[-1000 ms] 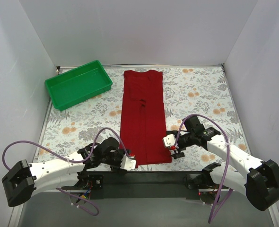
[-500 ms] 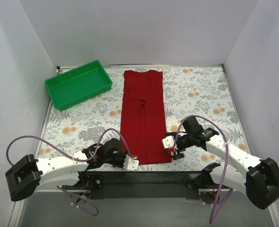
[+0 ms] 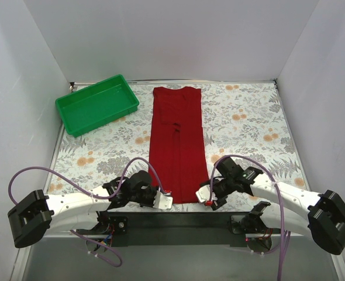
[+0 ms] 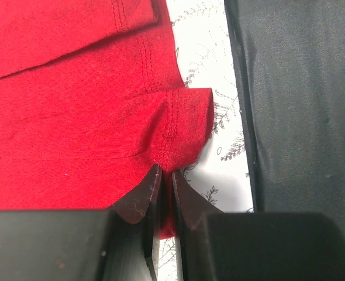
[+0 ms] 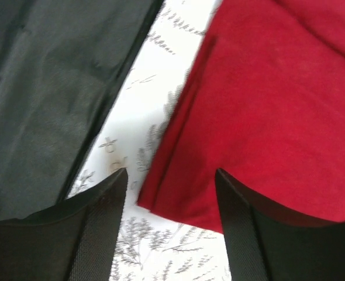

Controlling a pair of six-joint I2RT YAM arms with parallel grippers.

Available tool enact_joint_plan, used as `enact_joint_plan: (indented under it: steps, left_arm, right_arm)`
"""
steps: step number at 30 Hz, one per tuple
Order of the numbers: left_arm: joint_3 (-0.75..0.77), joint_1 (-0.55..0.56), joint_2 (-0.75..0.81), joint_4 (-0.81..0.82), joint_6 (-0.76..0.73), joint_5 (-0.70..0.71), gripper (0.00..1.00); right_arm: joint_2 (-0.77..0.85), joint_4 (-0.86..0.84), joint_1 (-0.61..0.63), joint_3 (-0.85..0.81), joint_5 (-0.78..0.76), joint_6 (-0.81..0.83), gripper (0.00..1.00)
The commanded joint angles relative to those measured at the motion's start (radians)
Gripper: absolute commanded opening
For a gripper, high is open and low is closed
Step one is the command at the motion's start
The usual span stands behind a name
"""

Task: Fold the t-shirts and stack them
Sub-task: Fold the tshirt

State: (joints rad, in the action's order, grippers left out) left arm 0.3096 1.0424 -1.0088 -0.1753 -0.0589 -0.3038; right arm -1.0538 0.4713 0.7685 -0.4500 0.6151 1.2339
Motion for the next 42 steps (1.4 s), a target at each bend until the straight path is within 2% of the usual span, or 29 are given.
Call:
enact_joint_plan:
  steps: [1,6,9,10,13,20,25,31,34,37,42]
  left_arm:
    - [0.019,0.007,-0.004,-0.047,0.022,-0.046,0.00]
    - [0.022,0.005,0.009,-0.055,0.031,-0.057,0.00]
    - [0.023,0.007,0.021,-0.058,0.039,-0.064,0.00]
    - [0.022,0.005,0.021,-0.059,0.039,-0.064,0.00]
    - [0.025,0.007,0.033,-0.064,0.045,-0.078,0.00]
    - [0.072,-0.001,0.042,-0.092,0.102,-0.135,0.00]
    - [0.146,-0.064,0.021,-0.116,0.119,-0.221,0.00]
    - [0.227,-0.188,-0.008,-0.136,0.096,-0.337,0.00]
    - [0.275,-0.269,-0.046,-0.128,0.080,-0.373,0.00]
    - [0.345,-0.353,-0.131,-0.106,0.064,-0.408,0.00]
    - [0.502,-0.516,-0.382,-0.026,0.013,-0.478,0.00]
  right_arm:
    - [0.014,-0.002,0.040,0.033,-0.063,-0.008,0.56]
    - [-0.054,-0.055,0.058,0.031,-0.130,-0.071,0.46]
    - [-0.089,-0.071,0.061,0.020,-0.156,-0.105,0.34]
    - [-0.094,-0.075,0.063,0.019,-0.170,-0.119,0.23]
    - [-0.094,-0.086,0.061,0.014,-0.190,-0.139,0.02]
    - [-0.037,-0.004,0.048,-0.065,-0.089,-0.182,0.01]
    - [-0.046,0.082,0.017,-0.182,0.017,-0.165,0.01]
    - [-0.093,0.110,-0.103,-0.295,0.119,-0.180,0.01]
    - [-0.153,0.109,-0.217,-0.375,0.155,-0.194,0.01]
    - [-0.248,0.107,-0.296,-0.449,0.179,-0.212,0.01]
    - [-0.457,0.095,-0.371,-0.645,0.201,-0.272,0.01]
